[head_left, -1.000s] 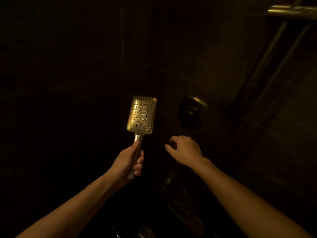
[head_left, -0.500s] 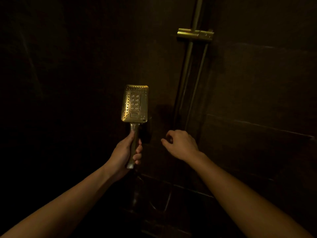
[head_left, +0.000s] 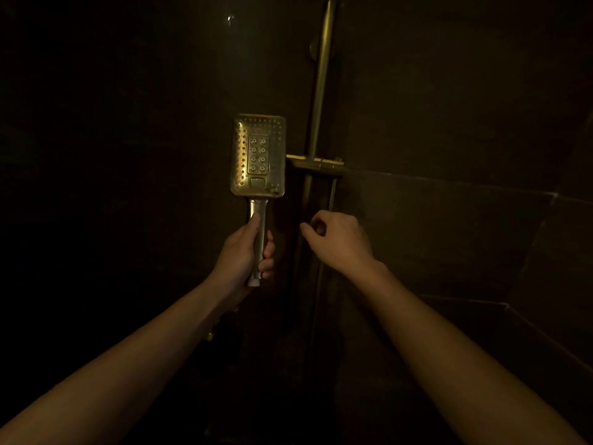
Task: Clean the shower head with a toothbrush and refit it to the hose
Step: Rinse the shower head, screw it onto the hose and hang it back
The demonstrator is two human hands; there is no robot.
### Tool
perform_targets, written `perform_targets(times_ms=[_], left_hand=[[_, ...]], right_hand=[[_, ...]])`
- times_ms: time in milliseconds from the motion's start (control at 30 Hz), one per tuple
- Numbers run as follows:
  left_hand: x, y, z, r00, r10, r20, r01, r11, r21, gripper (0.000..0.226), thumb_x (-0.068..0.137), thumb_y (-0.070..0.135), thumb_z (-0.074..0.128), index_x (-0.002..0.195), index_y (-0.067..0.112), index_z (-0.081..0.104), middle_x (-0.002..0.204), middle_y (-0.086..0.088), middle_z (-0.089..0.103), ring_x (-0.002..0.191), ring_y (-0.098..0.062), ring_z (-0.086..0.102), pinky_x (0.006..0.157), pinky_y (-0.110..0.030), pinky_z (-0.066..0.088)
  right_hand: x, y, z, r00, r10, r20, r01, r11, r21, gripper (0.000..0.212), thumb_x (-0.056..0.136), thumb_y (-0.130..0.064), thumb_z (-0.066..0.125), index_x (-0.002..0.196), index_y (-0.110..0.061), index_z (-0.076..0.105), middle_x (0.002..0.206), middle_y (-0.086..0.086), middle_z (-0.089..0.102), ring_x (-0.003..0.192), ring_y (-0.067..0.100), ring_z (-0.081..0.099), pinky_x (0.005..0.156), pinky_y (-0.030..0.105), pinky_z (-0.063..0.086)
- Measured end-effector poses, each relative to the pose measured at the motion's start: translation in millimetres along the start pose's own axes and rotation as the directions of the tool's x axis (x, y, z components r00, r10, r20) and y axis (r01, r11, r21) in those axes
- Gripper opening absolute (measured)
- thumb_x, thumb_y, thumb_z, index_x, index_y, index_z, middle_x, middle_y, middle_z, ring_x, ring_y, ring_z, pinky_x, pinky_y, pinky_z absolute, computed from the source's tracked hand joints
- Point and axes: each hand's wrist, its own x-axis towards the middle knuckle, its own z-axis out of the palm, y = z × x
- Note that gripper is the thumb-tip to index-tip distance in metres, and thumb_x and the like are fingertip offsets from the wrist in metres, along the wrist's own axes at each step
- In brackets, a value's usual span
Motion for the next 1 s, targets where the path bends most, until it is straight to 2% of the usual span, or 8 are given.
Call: perform_targets(times_ms=[133,200,300,367,500,600,767,1000], left_hand=[[24.6,20.3,18.9,0.996,0.058,0.061,-0.058,0.998,0.003,0.041,0.100,0.050,0.040,0.087,0.013,0.052,0.056,0.002,0.047,0.038,-0.008,0.038,0.038,-0.020,0.034],[33.1,25.1,26.4,0.993,0.085,0.083,-0.085,0.996,-0.002,0.042,0.099,0.050,0.040,0.087,0.013,0.053,0.056,0.002,0.047,0.038,-0.008,0.038,0.037,-0.020,0.034],[41.5,25.7,36.0,0.991,0.109,0.073,-0.107,0.994,-0.025,0.042,0.099,0.051,0.041,0.084,0.013,0.053,0.055,0.001,0.045,0.036,-0.008,0.036,0.038,-0.019,0.032],[45.9,23.7,39.3,0.991,0.118,0.058,-0.116,0.993,-0.027,0.042,0.100,0.050,0.040,0.083,0.013,0.052,0.055,0.001,0.045,0.036,-0.008,0.035,0.038,-0.018,0.031],[49.8,22.5,39.7,0.993,0.110,0.034,-0.111,0.994,0.005,0.042,0.100,0.050,0.040,0.084,0.013,0.052,0.054,0.001,0.044,0.036,-0.008,0.034,0.038,-0.018,0.030],[51.2,23.8,35.1,0.993,0.113,0.018,-0.114,0.993,0.030,0.043,0.100,0.050,0.040,0.084,0.012,0.052,0.054,0.001,0.045,0.036,-0.008,0.034,0.037,-0.018,0.031],[48.8,23.0,31.0,0.990,0.139,-0.006,-0.138,0.986,0.091,0.042,0.101,0.046,0.038,0.086,0.010,0.051,0.055,-0.001,0.044,0.036,-0.009,0.034,0.037,-0.019,0.032],[47.4,18.5,26.0,0.993,0.118,0.003,-0.118,0.990,0.080,0.043,0.098,0.050,0.042,0.086,0.011,0.052,0.053,-0.001,0.044,0.034,-0.009,0.032,0.036,-0.019,0.031]], right_hand=[[36.1,21.6,-14.3,0.988,0.098,-0.118,-0.087,0.992,0.089,0.023,0.094,-0.047,0.056,0.096,-0.024,0.060,0.088,-0.006,0.060,0.077,0.007,0.058,0.061,0.027,0.050],[51.4,34.9,-13.8,0.973,0.178,-0.150,-0.159,0.979,0.131,0.027,0.094,-0.048,0.056,0.104,-0.023,0.058,0.099,-0.004,0.061,0.084,0.008,0.056,0.062,0.025,0.045],[71.6,49.0,-5.5,0.957,0.290,-0.021,-0.272,0.919,0.286,0.046,0.096,-0.044,0.054,0.131,-0.014,0.052,0.120,0.003,0.059,0.100,0.014,0.054,0.073,0.027,0.045],[81.8,51.5,3.5,0.951,0.294,0.093,-0.304,0.850,0.431,0.043,0.100,-0.036,0.051,0.135,-0.013,0.050,0.124,0.006,0.060,0.103,0.017,0.058,0.079,0.031,0.049],[84.6,50.7,18.3,0.962,0.198,0.190,-0.271,0.575,0.772,0.020,0.105,-0.020,0.042,0.098,-0.014,0.060,0.081,0.005,0.069,0.065,0.014,0.067,0.057,0.029,0.053],[83.5,62.0,25.7,0.975,0.174,0.139,-0.209,0.503,0.838,0.023,0.103,-0.022,0.044,0.092,-0.016,0.063,0.062,-0.008,0.062,0.051,0.007,0.056,0.047,0.024,0.046],[84.4,65.6,35.3,0.971,0.133,0.199,-0.219,0.156,0.963,0.025,0.100,-0.022,0.044,0.100,-0.009,0.065,0.063,-0.006,0.058,0.053,0.006,0.050,0.050,0.023,0.044],[85.3,63.4,32.7,0.976,0.099,0.195,-0.182,-0.126,0.975,0.022,0.100,-0.016,0.045,0.106,-0.007,0.064,0.070,-0.001,0.057,0.058,0.009,0.051,0.054,0.025,0.045]])
